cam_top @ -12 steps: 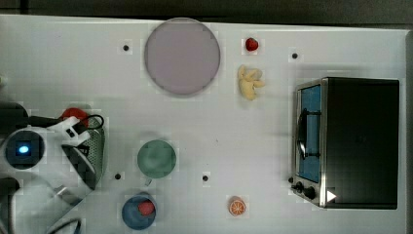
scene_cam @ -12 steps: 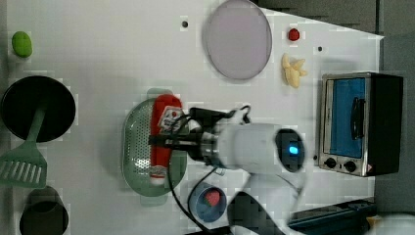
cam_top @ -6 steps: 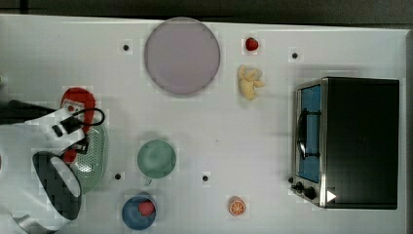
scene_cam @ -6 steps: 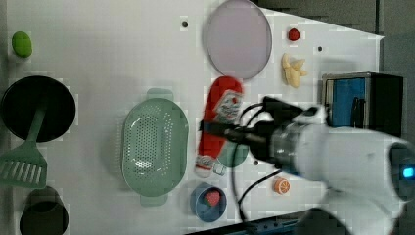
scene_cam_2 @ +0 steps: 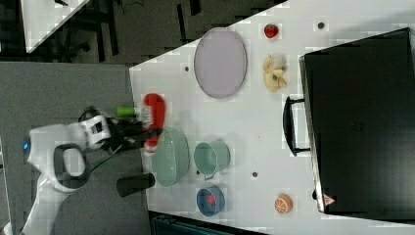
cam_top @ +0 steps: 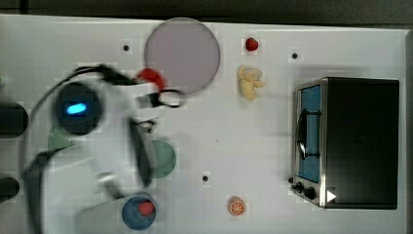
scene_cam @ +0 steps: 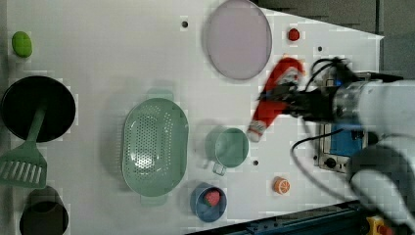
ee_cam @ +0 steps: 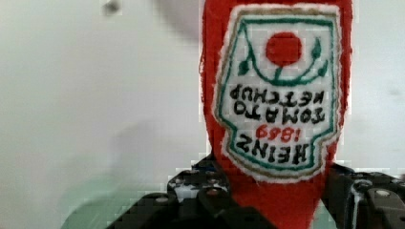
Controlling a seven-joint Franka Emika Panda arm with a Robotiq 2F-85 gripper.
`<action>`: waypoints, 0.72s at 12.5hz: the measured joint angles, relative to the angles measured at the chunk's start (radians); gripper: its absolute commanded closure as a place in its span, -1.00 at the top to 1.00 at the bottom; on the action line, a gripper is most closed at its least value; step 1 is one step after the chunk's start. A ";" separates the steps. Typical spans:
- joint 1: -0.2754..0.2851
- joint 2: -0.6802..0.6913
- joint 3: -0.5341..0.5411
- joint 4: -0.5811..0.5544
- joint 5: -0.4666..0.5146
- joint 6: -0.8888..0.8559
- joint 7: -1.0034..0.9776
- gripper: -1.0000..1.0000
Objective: Pick ketchup from strainer and place it on the table
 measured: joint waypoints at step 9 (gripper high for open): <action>-0.114 0.120 -0.330 -0.102 0.008 0.066 -0.037 0.21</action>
